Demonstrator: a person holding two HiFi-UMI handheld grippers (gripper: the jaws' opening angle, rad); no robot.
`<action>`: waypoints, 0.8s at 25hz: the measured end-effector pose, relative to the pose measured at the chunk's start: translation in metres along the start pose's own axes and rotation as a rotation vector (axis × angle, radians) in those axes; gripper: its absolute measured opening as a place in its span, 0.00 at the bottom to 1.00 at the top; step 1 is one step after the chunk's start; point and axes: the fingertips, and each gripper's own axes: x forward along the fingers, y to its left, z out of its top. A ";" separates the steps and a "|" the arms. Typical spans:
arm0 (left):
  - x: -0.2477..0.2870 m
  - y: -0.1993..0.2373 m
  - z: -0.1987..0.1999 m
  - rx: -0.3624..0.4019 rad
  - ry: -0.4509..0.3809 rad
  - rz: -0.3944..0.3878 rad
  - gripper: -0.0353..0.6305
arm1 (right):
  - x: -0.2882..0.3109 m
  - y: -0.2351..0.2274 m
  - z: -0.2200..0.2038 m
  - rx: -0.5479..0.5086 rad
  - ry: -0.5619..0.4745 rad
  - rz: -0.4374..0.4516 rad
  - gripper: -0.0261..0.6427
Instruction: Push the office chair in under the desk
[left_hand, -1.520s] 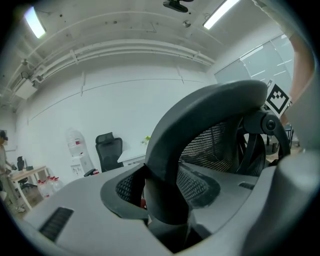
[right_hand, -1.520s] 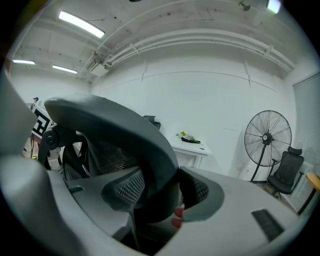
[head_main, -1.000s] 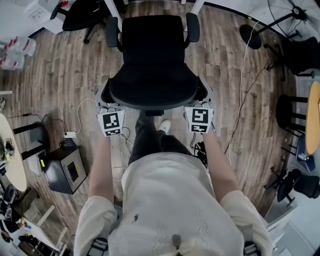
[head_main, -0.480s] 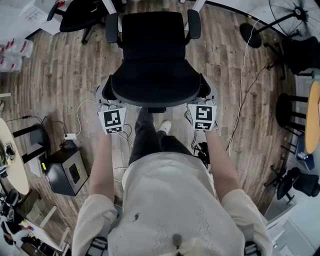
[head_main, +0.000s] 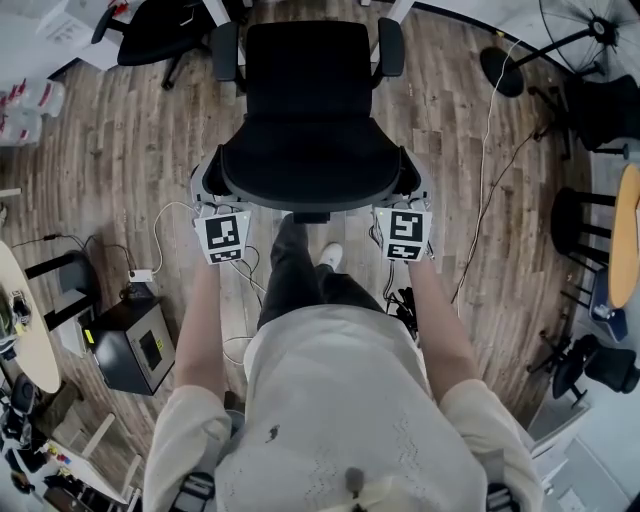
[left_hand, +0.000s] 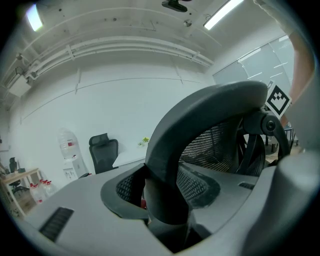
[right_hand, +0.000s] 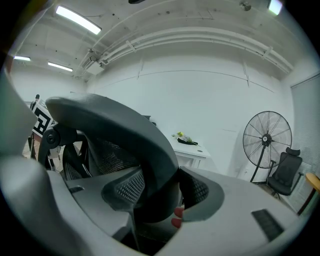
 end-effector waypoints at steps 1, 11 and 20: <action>0.003 0.001 0.001 0.000 0.001 -0.002 0.37 | 0.003 -0.001 0.001 0.004 0.000 0.002 0.37; 0.036 0.011 0.006 0.000 0.000 -0.007 0.37 | 0.033 -0.014 0.010 0.004 0.002 -0.001 0.37; 0.063 0.021 0.011 -0.003 0.002 -0.008 0.37 | 0.060 -0.024 0.021 0.002 -0.005 -0.001 0.37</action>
